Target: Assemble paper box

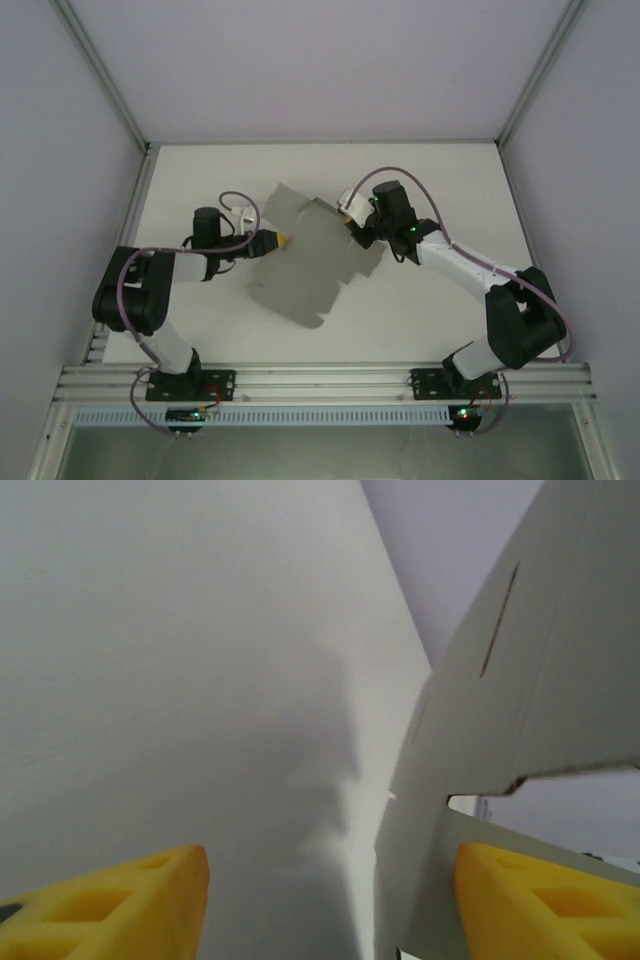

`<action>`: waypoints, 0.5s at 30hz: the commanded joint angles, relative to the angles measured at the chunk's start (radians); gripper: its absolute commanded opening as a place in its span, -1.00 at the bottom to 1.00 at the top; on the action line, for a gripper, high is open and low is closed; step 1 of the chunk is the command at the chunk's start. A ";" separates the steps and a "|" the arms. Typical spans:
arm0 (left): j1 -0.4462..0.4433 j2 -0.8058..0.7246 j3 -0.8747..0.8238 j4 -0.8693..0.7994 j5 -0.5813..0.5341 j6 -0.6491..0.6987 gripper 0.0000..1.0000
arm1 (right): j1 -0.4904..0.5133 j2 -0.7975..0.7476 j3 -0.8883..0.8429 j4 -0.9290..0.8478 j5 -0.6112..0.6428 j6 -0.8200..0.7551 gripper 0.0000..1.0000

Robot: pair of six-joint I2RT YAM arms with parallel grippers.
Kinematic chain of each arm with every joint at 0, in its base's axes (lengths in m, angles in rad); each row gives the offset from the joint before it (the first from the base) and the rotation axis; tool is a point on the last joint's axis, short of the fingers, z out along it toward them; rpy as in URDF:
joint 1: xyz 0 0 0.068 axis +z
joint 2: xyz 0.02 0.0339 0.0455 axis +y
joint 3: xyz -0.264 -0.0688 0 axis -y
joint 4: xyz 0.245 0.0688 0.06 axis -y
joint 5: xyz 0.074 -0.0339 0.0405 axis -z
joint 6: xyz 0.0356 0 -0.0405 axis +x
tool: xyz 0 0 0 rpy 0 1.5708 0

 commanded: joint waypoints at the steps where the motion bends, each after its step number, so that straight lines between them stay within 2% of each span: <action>1: -0.019 0.053 -0.015 0.243 0.092 -0.112 0.22 | 0.009 0.002 0.019 0.006 0.014 0.014 -1.00; 5: -0.033 0.115 0.025 0.268 0.088 -0.140 -0.06 | 0.023 0.001 0.018 0.011 0.018 0.014 -1.00; 11: -0.075 0.157 0.053 0.330 0.097 -0.168 -0.13 | 0.043 0.003 0.010 0.046 0.009 0.021 -1.00; 15: -0.098 0.166 0.054 0.320 0.098 -0.153 -0.32 | 0.057 0.006 0.004 0.072 0.030 0.031 -1.00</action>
